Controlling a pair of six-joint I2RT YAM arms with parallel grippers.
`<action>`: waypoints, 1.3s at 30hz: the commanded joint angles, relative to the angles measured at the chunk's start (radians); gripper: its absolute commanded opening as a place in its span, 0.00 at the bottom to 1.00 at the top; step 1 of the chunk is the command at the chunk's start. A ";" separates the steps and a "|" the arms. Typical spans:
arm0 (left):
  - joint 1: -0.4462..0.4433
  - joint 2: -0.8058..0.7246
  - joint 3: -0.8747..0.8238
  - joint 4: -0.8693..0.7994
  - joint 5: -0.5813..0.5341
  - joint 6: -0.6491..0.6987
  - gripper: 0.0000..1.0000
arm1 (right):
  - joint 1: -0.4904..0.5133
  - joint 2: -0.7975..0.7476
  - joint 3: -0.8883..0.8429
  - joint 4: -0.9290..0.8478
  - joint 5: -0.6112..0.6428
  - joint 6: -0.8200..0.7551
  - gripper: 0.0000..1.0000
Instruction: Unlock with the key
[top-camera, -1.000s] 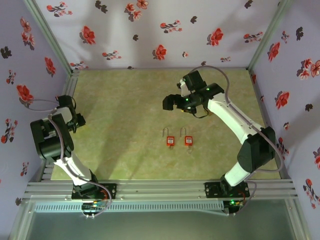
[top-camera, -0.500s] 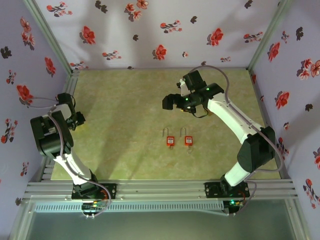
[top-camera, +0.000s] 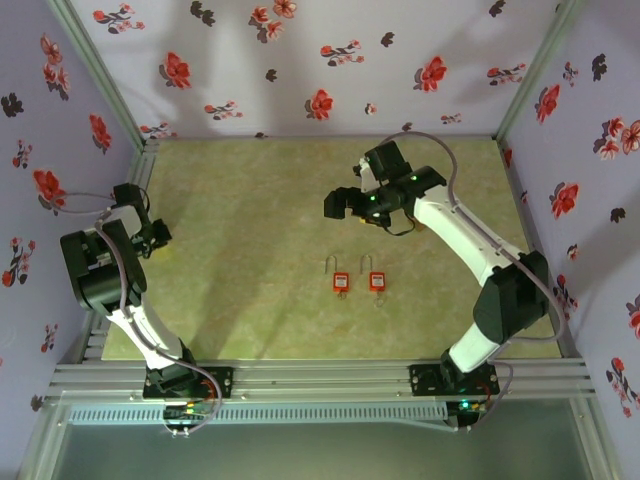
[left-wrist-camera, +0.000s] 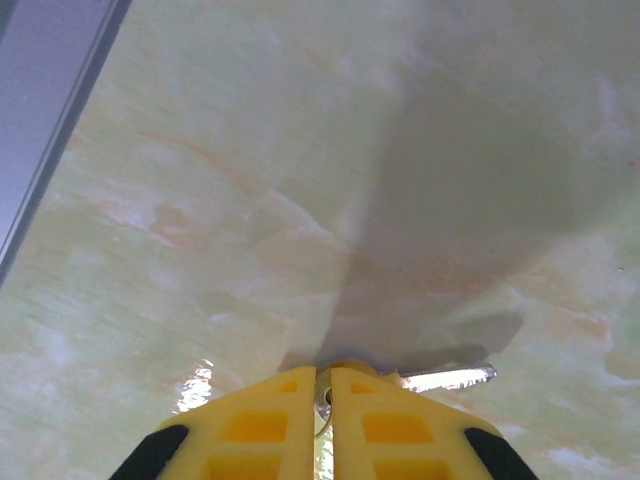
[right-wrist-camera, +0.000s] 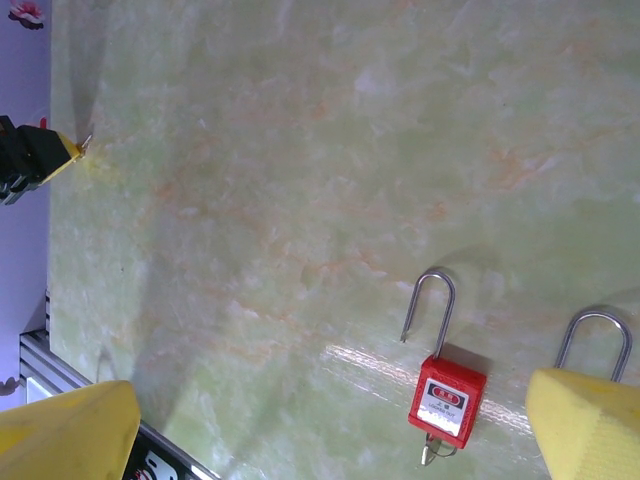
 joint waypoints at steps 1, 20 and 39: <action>0.006 0.039 -0.014 -0.052 0.053 0.028 0.08 | -0.007 0.008 -0.017 0.017 -0.016 0.019 0.99; -0.063 -0.151 -0.126 -0.087 0.175 -0.011 0.00 | -0.007 0.004 -0.035 0.058 -0.015 0.055 0.99; -0.001 -0.294 -0.214 -0.101 0.122 -0.161 0.49 | 0.005 -0.010 -0.076 0.098 -0.049 0.085 0.99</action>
